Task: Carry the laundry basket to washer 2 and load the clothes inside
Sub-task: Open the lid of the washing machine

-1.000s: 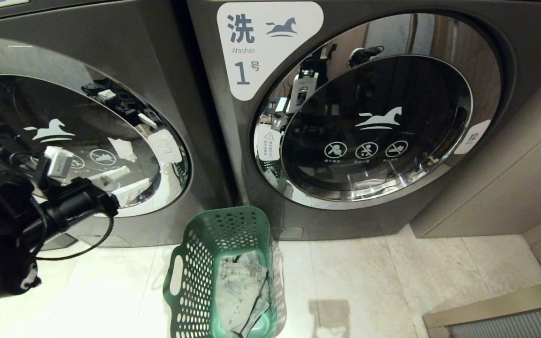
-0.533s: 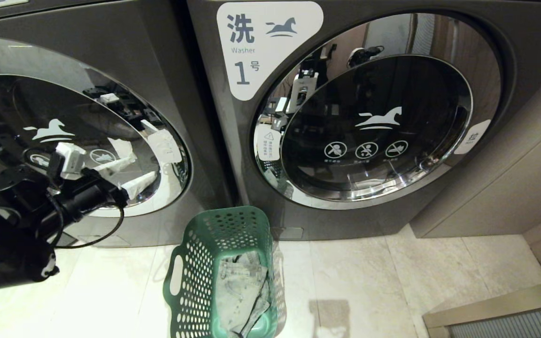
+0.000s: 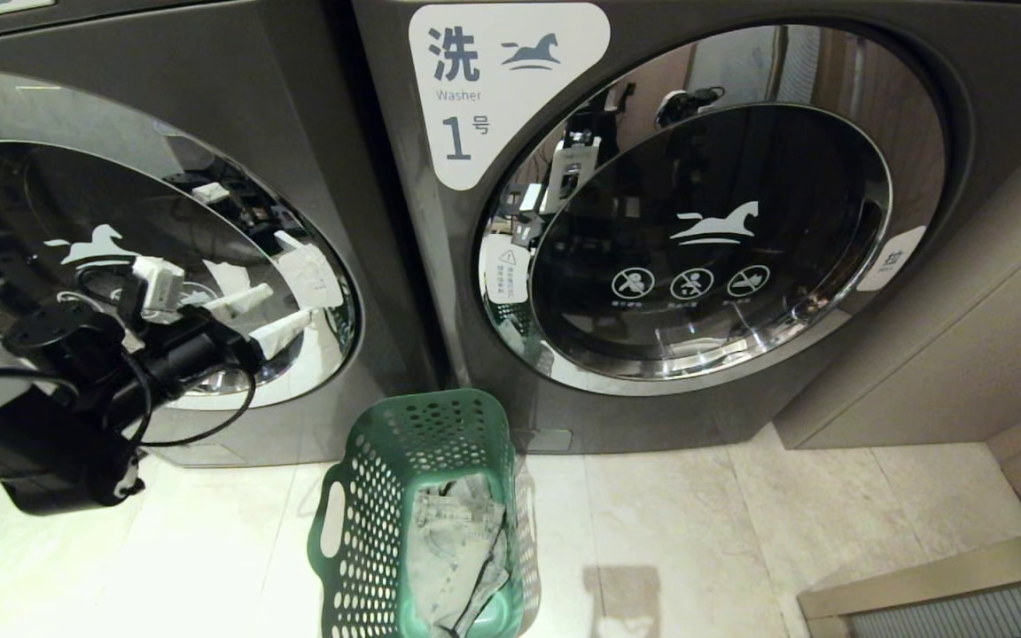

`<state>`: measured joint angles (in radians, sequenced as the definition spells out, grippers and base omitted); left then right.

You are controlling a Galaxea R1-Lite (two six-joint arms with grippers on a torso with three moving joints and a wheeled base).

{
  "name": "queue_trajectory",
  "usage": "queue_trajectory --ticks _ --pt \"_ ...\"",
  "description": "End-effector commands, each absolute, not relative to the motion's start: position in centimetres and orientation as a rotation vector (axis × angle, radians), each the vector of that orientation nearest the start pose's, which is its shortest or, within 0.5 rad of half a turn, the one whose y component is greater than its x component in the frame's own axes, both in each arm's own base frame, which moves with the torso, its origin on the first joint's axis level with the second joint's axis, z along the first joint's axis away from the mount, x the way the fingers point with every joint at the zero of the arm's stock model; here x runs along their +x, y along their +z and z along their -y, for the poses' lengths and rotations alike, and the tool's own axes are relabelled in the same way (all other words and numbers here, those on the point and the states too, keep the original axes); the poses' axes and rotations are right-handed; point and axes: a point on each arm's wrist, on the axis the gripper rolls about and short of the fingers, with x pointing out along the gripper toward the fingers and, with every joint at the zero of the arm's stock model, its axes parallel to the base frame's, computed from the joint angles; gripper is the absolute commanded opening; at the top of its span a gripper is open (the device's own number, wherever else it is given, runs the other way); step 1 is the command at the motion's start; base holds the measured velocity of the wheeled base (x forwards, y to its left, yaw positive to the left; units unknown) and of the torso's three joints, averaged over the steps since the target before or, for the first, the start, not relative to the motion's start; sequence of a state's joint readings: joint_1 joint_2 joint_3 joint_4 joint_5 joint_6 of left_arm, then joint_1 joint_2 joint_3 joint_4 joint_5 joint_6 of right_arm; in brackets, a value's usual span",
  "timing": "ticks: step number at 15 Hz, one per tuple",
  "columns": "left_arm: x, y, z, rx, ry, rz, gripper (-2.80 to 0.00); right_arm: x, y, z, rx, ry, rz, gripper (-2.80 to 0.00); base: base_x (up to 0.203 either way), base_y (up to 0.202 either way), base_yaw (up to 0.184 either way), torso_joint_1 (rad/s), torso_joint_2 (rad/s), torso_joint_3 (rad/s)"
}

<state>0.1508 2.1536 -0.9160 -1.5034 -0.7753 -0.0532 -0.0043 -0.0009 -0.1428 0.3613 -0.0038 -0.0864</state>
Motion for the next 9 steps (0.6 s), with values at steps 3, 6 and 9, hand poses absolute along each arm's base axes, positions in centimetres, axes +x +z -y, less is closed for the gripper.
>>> queue_trajectory --ticks 3,6,9 --pt "40.4 13.0 -3.5 0.075 -0.648 0.252 0.00 -3.8 7.7 0.0 -0.087 0.001 -0.221 -2.80 0.000 0.000 0.000 0.000 0.00 0.000" --pt "40.9 12.8 -3.5 0.077 -0.644 0.258 0.00 -3.8 7.7 0.0 -0.087 0.001 -0.221 -2.80 0.000 0.000 0.000 0.000 0.00 0.000" --pt "41.5 12.8 -3.5 0.085 -0.643 0.272 0.00 -3.8 7.7 0.0 -0.087 0.001 -0.221 -2.80 0.000 0.000 0.000 0.000 0.00 0.000"
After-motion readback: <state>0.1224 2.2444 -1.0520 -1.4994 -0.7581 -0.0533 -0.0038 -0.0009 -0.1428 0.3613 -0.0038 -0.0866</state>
